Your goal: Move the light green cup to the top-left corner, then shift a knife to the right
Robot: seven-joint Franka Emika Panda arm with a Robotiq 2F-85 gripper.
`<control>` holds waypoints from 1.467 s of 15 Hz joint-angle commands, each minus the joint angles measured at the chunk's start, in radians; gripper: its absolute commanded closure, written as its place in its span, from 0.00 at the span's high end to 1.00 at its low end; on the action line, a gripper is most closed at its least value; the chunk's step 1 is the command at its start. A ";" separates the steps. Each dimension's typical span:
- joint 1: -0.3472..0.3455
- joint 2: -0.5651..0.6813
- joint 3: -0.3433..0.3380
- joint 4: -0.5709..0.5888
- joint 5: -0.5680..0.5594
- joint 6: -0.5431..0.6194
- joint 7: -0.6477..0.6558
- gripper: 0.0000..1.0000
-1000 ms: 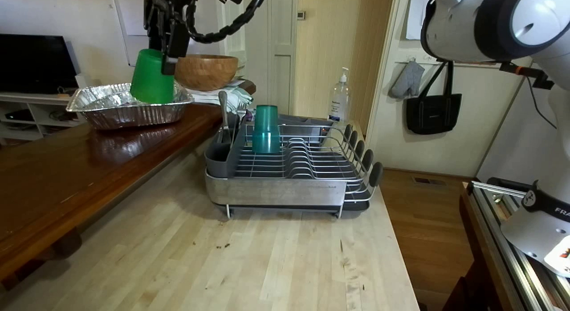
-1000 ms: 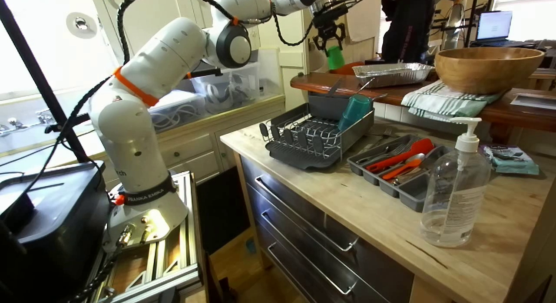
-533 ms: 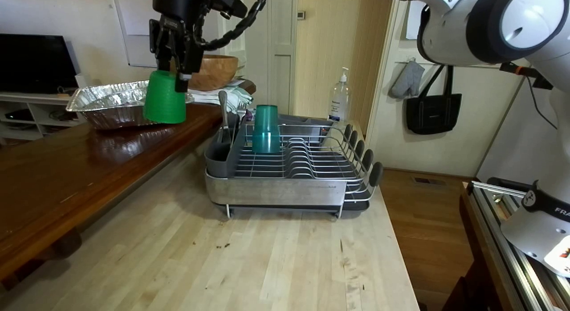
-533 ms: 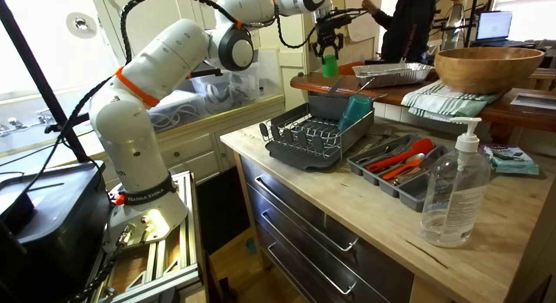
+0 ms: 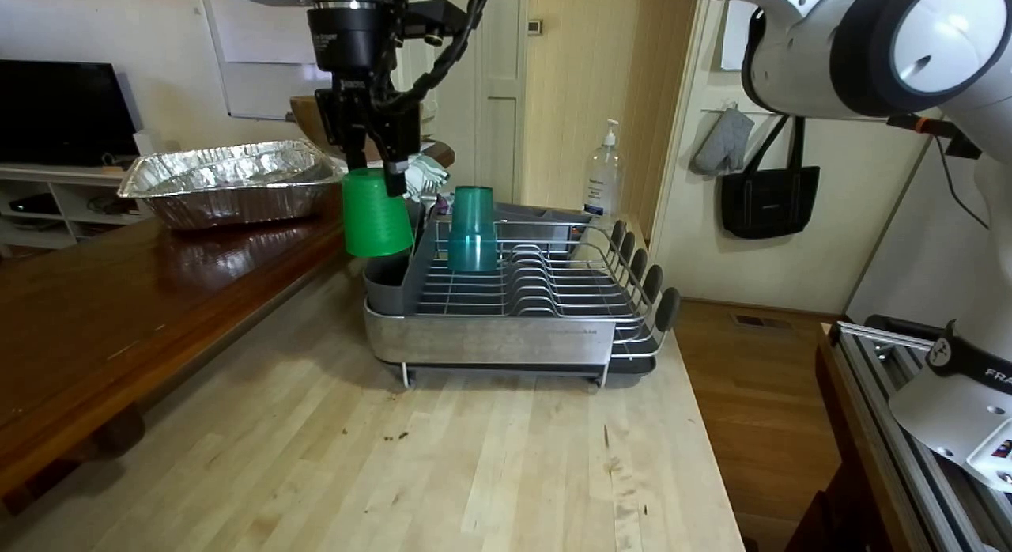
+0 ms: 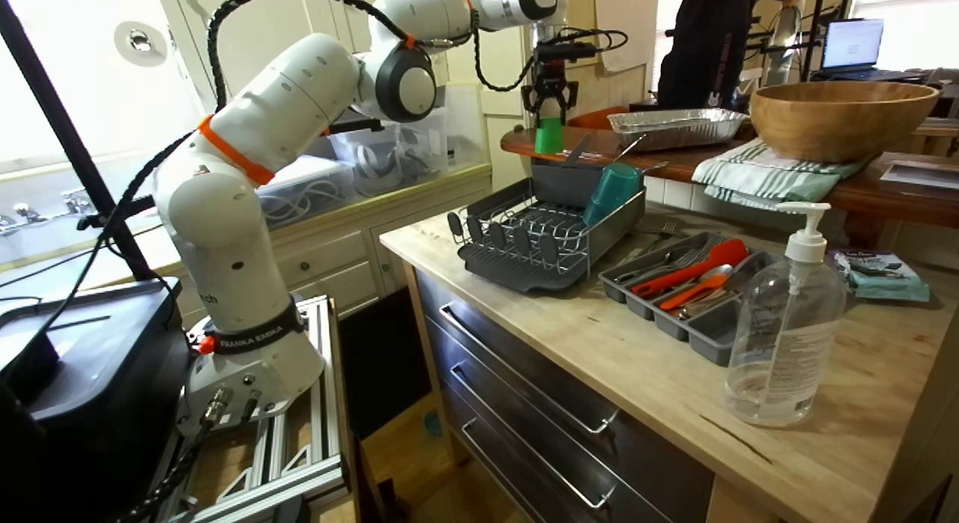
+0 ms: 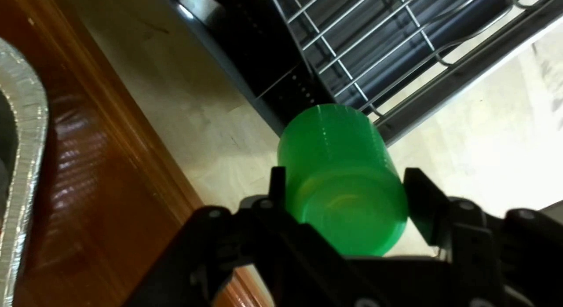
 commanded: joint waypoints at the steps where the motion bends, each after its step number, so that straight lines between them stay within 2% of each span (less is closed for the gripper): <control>1: 0.022 0.027 -0.029 0.035 -0.027 -0.030 -0.008 0.42; 9: 0.041 0.057 -0.060 0.037 -0.065 0.005 -0.005 0.42; 16: 0.046 0.061 -0.054 0.032 -0.059 0.045 -0.003 0.42; 17: 0.046 0.060 -0.052 0.030 -0.057 0.046 -0.005 0.79; 18: 0.047 0.060 -0.051 0.029 -0.055 0.043 -0.003 0.93; 20: 0.046 0.058 -0.047 0.028 -0.049 0.039 -0.004 1.00; 22: 0.046 0.057 -0.045 0.027 -0.049 0.035 -0.007 1.00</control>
